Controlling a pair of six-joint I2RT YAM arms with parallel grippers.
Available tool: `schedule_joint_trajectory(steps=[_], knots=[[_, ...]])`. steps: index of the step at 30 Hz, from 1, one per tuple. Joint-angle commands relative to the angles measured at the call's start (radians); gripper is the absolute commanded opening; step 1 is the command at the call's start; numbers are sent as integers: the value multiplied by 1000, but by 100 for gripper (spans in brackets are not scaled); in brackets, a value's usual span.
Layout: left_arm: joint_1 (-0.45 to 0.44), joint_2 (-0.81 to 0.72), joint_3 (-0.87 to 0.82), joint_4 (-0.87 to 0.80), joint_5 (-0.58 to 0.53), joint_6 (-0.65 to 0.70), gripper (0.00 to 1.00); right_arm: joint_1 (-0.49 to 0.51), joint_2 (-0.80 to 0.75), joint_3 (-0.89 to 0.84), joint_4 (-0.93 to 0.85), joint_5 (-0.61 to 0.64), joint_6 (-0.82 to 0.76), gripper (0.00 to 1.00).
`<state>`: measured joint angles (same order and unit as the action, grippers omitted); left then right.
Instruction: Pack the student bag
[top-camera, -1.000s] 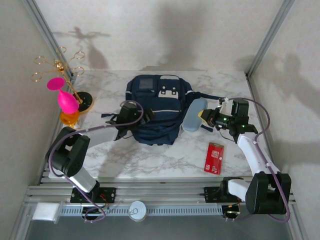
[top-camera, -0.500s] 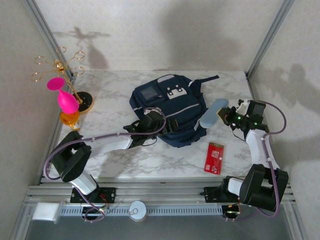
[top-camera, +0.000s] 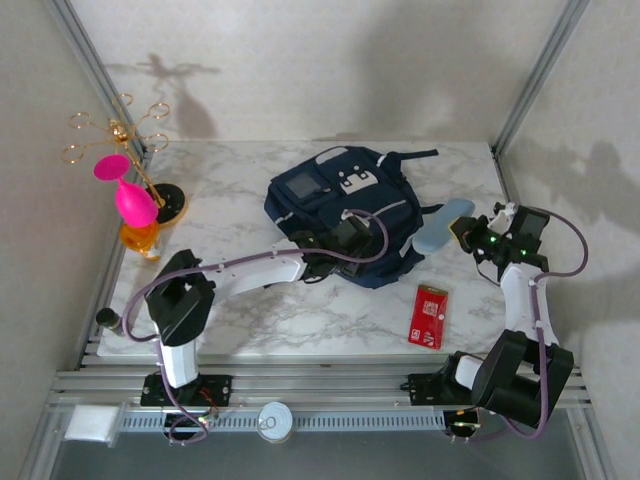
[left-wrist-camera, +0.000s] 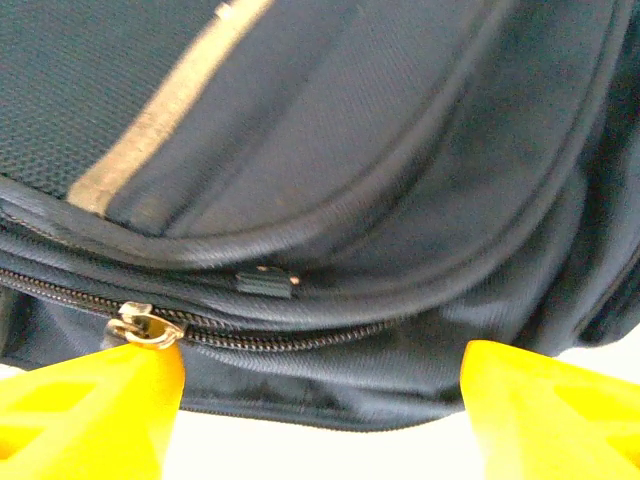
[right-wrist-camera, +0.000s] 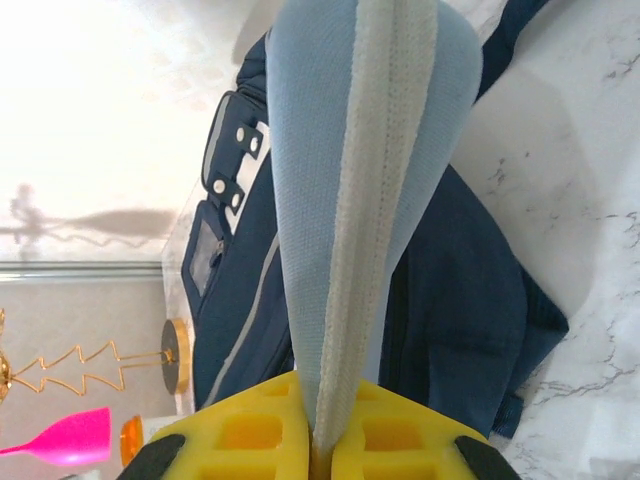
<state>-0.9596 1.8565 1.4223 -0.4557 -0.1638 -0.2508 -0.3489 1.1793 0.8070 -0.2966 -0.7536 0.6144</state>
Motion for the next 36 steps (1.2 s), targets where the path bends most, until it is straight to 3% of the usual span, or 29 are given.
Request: schedule_joint_trajectory(steps=[1, 4, 8, 11, 16, 21, 25, 29, 36], knots=[[-10, -44, 17, -105, 43, 83, 74, -8, -36, -11, 2, -30, 2, 9], [-12, -131, -49, -43, 165, 39, 75, -9, -39, -4, -1, -21, 2, 9], [-22, -201, -74, 60, 140, 38, 80, -13, -37, 6, 3, -7, 10, 9], [-31, -146, -44, 108, 37, 133, 83, -23, -34, -1, 16, -7, 27, 9], [-37, 30, 79, 45, -75, 285, 87, -42, -51, -20, 26, 1, 42, 10], [-33, 123, 120, 86, -134, 360, 95, -47, -57, -34, 34, -7, 52, 10], [-22, 177, 165, 123, -215, 370, 96, -47, -57, -45, 46, -19, 62, 10], [13, 213, 203, 116, -213, 380, 96, -48, -61, -42, 49, -23, 65, 10], [69, 190, 209, 118, -118, 382, 92, -47, -67, -47, 52, -27, 69, 10]])
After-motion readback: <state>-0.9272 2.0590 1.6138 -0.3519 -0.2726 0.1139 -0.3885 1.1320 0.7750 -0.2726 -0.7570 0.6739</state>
